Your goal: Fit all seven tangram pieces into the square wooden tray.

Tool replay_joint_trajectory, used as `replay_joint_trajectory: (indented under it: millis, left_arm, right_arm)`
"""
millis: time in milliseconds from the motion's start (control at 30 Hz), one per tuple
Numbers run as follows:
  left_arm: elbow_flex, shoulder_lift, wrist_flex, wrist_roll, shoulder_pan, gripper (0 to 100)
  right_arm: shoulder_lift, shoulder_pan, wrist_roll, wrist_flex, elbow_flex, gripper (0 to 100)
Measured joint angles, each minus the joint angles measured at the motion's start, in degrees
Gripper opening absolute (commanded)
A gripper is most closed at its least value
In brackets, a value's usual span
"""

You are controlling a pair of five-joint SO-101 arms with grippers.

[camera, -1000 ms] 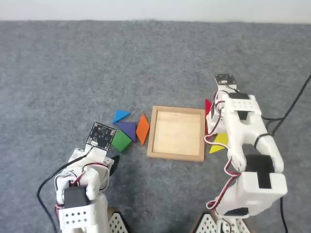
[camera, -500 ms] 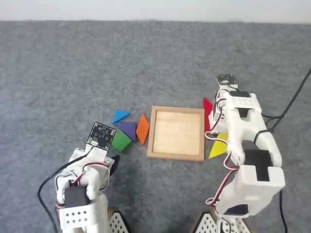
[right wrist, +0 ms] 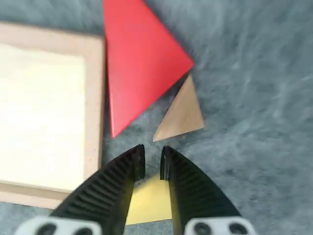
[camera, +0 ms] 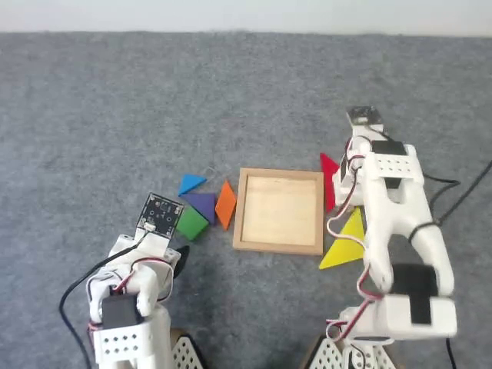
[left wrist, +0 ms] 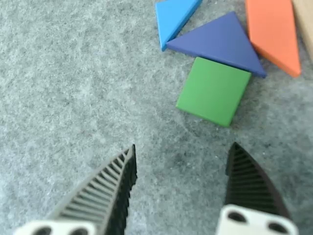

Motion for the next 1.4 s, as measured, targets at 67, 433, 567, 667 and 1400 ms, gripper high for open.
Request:
replay_joint_trajectory:
  millis: [67,433,567,667,1400]
  left_arm:
    - [0.0,0.0,0.0,0.0,0.0,28]
    - [0.0,0.0,0.0,0.0,0.0,28]
    - [0.0,0.0,0.0,0.0,0.0,28]
    - [0.0,0.0,0.0,0.0,0.0,28]
    - [0.0,0.0,0.0,0.0,0.0,28]
  right_arm:
    - [-4.04,-0.09,0.0,1.49,0.0,6.2]
    - [-23.91,-4.66,9.14,2.29,19.52,7.9]
    - [-24.0,-10.37,10.81,0.62,25.58,15.4]
    - [-24.0,-11.25,10.02,0.18,26.29,21.7]
    - [-5.63,-3.78,-12.4,-10.9,24.35,25.8]
